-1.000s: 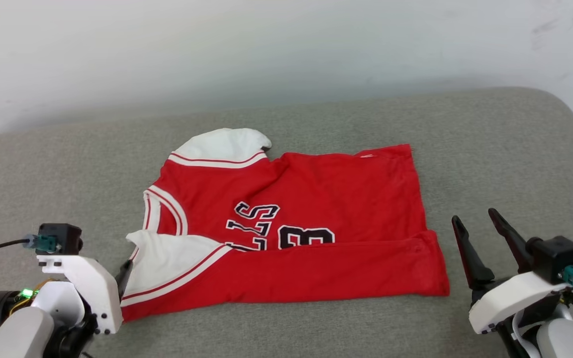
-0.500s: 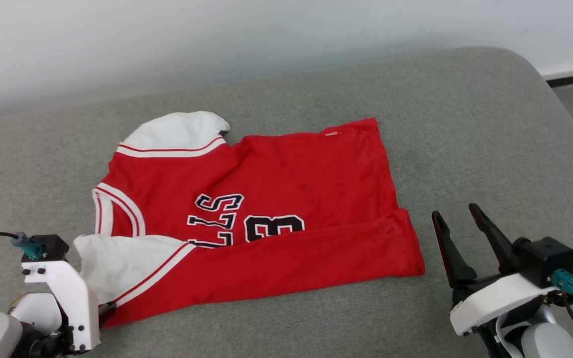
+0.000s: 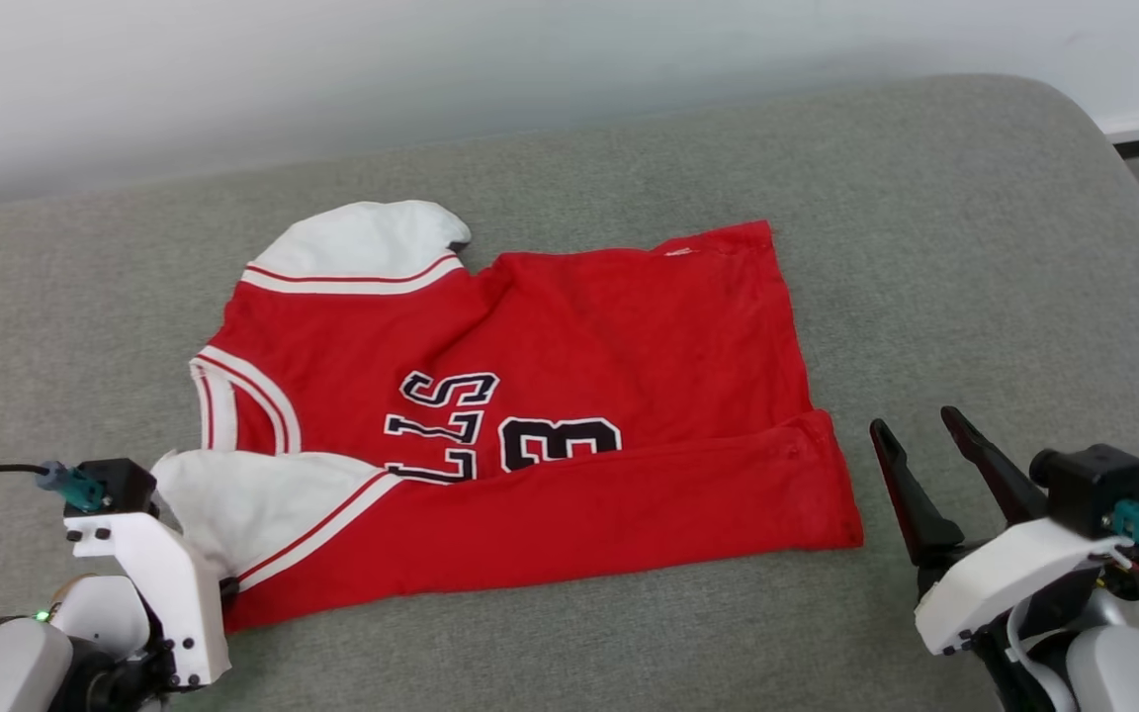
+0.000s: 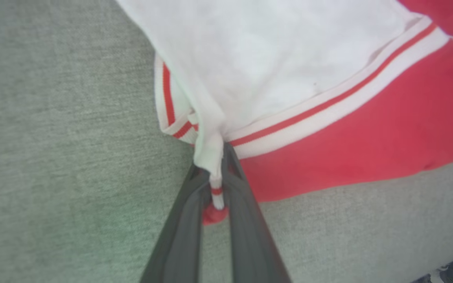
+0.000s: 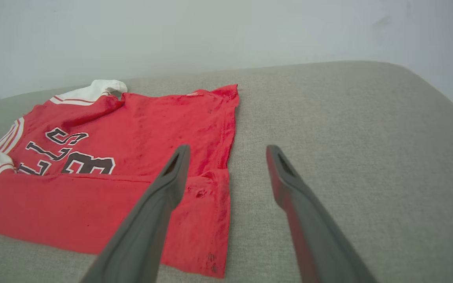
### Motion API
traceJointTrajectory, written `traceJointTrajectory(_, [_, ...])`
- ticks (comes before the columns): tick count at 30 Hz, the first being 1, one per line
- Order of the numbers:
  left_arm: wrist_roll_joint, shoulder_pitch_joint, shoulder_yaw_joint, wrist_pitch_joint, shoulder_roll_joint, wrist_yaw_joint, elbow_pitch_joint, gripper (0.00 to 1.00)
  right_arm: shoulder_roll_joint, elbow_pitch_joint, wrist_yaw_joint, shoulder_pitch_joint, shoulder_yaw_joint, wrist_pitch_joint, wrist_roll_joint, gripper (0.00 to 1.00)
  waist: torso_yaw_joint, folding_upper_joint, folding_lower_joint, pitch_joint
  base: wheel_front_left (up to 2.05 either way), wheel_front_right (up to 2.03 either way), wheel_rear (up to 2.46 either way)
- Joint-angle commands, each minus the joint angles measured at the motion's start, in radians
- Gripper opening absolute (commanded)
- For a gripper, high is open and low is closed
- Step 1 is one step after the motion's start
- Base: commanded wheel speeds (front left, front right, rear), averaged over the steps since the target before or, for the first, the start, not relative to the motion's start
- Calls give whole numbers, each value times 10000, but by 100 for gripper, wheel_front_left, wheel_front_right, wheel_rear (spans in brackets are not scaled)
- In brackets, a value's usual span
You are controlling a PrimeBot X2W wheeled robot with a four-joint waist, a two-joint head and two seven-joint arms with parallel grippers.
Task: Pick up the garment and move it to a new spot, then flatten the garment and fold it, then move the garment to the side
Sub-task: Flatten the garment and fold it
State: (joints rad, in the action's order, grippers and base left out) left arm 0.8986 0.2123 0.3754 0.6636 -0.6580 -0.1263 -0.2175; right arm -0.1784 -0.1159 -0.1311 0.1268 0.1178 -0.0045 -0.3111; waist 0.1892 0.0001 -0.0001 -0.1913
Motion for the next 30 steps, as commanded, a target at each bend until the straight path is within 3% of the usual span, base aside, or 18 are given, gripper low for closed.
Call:
traceJointTrajectory(1, [-100,-168,148,-160,203,20,-111,0,-161,42,8,152,-1,308,-108,100,-153,-1,1,114,0,0,0])
traceJointTrajectory(4, [-277,-19,-16,-644,169,14,246,0,-382,33,8,232,-18,1292,-439,100,-340,-1,1,173,0,0,0])
traceJointTrajectory(12, [-636,345,-156,-1138,119,-250,1839,0,-1038,-183,8,577,25,5277,-1156,100,-870,-1,1,-340,0,0,0])
traceJointTrajectory(18, [-880,613,-171,-1290,130,-419,2712,0,-943,-395,8,1009,208,6575,-1359,100,-1171,-1,1,-989,0,0,0])
traceJointTrajectory(24, [-944,595,-66,-1366,222,-440,2937,0,-527,-1368,-7,1181,694,7314,-1554,100,-1386,-1,1,-1186,0,0,0])
traceJointTrajectory(25, [-930,556,-32,-1320,233,-459,2909,0,-511,-1443,-7,1200,725,7325,-1598,40,-1419,-1,1,-1186,0,0,0])
traceJointTrajectory(26, [-938,528,-1,-1275,227,-461,2885,0,-493,-1489,-9,1206,736,7322,-1657,9,-1454,-1,1,-1180,0,0,0])
traceJointTrajectory(27, [-912,535,-4,-1298,258,-446,2890,0,-527,-1517,-9,1225,760,7312,-1672,0,-1482,-1,1,-1178,0,0,0])
traceJointTrajectory(30, [-870,477,8,-1500,392,-478,2798,0,-820,-1387,-6,1264,758,7149,-1724,0,-1547,-1,1,-1024,0,0,0])
